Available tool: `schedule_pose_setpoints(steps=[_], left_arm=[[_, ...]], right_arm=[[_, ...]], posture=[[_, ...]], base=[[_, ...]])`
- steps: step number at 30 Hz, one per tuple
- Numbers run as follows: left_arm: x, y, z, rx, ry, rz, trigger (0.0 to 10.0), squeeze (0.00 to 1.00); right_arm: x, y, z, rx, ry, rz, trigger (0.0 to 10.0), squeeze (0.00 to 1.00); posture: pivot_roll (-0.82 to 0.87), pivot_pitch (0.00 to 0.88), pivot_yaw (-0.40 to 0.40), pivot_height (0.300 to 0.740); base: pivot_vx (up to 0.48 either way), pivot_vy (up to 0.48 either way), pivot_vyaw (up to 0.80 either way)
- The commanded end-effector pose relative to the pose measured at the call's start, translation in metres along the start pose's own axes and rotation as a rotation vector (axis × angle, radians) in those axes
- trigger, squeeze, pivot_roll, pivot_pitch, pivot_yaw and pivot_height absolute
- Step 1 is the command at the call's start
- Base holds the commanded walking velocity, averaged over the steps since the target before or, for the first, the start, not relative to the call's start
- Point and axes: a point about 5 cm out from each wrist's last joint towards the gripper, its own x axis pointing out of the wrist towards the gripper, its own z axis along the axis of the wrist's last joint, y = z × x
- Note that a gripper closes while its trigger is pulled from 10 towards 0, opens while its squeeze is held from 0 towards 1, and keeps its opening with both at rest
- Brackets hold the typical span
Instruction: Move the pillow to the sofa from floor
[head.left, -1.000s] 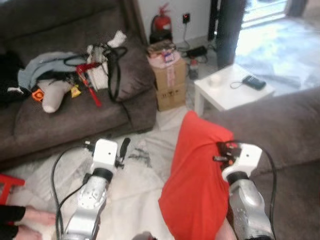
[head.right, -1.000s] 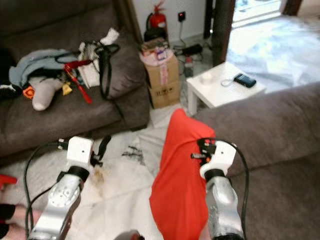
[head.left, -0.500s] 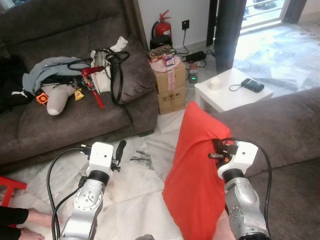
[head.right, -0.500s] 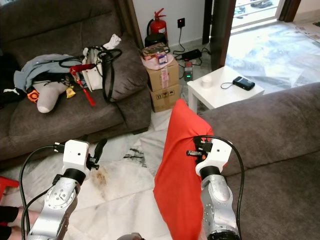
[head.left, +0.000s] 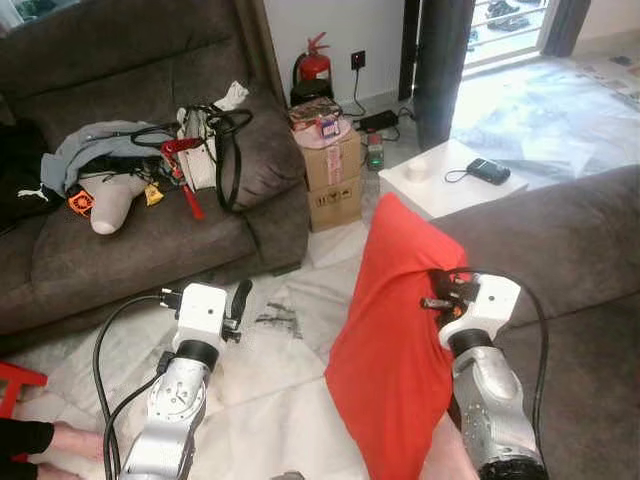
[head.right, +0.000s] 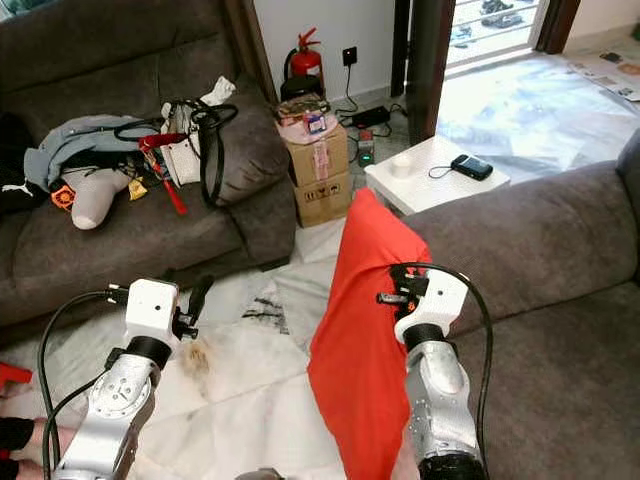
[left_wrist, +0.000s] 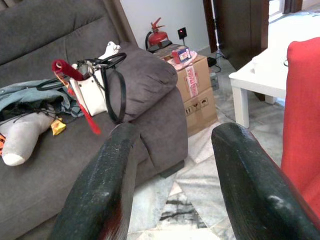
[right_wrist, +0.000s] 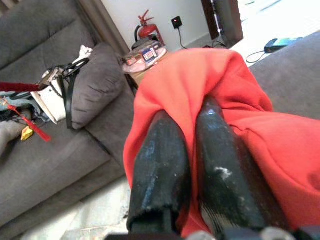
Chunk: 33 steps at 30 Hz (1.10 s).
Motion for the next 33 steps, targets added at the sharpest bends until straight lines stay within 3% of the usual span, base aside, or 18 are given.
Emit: schedule_pose_setpoints(steps=[1,5,28,33], left_arm=[[-0.0019,0.0033,-0.0031,0.005,0.008,0.01,10.0,0.0],[-0.0019,0.0027,-0.0034,0.007,0.009,0.008,10.0,0.0],[-0.0019,0.0003,-0.0073,-0.012,0.023,0.033,10.0,0.0],[-0.0016,-0.0001,-0.0077,-0.016,0.024,0.036,10.0,0.0]], right_arm=[[0.0098,0.0116,0.0282,-0.012,-0.15,0.047,10.0,0.0],[0.0097,0.0112,0.0282,-0.014,-0.148,0.045,10.0,0.0],[0.0107,0.0065,0.0303,-0.026,-0.15,0.044,10.0,0.0],[0.0109,0.0056,0.0307,-0.028,-0.151,0.042,10.0,0.0]], posture=[[-0.03,0.047,0.132,0.74],[-0.03,0.047,0.132,0.74],[-0.05,0.046,0.114,0.74],[-0.05,0.046,0.113,0.74]], base=[[-0.3,0.0,0.0],[-0.298,0.0,0.0],[0.0,0.0,0.0],[0.0,0.314,0.0]])
